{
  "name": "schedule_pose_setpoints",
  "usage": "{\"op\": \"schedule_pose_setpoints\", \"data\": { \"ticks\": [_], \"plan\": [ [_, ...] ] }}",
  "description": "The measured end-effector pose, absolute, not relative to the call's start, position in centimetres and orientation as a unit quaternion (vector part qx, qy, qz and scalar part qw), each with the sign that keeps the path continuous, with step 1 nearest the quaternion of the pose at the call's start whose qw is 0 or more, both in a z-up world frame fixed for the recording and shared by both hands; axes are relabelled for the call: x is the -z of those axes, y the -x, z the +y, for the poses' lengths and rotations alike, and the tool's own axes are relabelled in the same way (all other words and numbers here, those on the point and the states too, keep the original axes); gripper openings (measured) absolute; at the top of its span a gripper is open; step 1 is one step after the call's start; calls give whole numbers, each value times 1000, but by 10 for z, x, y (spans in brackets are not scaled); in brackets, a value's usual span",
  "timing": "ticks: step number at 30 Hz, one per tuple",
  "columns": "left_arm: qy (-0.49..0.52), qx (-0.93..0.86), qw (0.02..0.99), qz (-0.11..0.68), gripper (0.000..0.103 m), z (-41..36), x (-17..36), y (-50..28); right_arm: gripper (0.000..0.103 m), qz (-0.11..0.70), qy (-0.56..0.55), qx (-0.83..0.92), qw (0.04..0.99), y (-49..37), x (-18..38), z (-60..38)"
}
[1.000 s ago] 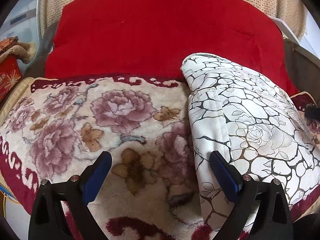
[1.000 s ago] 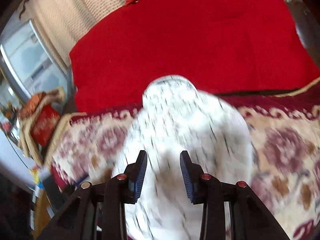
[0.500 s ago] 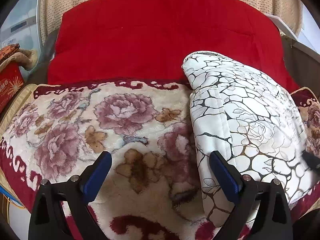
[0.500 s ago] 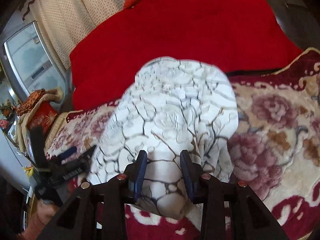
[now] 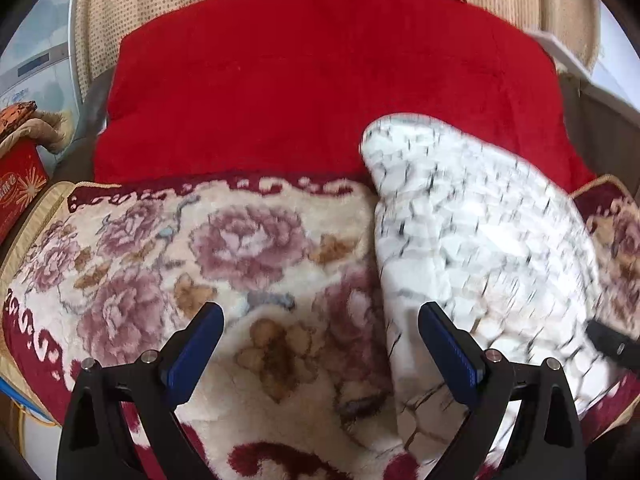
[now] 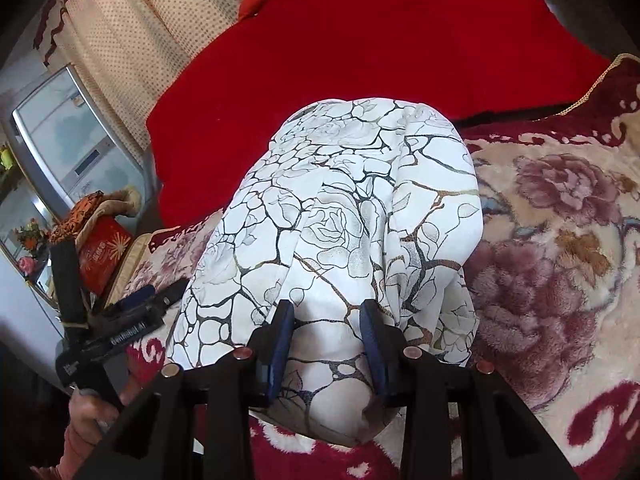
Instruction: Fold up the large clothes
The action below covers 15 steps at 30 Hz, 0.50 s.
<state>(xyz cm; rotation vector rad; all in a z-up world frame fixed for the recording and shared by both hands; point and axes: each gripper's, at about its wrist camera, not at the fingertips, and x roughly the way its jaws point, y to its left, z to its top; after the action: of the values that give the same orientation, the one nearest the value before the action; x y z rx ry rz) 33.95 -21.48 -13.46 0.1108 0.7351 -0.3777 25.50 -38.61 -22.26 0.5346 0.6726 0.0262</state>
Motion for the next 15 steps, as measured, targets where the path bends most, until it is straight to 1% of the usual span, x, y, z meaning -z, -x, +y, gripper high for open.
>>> {"op": "schedule_pose_setpoints", "data": {
  "ticks": [3, 7, 10, 12, 15],
  "plan": [
    [-39, 202, 917, 341, 98, -216, 122, -346, 38, 326, -266, -14, 907, -252, 212, -388],
    [-66, 199, 901, 379, 98, -236, 136, -373, 39, 293, -284, -17, 913, -252, 186, -400],
    [-64, 203, 886, 412, 98, -245, 149, -388, 39, 279, -290, 0, 915, -264, 176, -412],
    [-69, 207, 884, 414, 98, -249, 153, -389, 39, 293, -304, 6, 906, -279, 185, -422],
    [-65, 214, 883, 412, 98, -250, 156, -387, 39, 354, -335, 6, 873, -308, 229, -436]
  ]
}}
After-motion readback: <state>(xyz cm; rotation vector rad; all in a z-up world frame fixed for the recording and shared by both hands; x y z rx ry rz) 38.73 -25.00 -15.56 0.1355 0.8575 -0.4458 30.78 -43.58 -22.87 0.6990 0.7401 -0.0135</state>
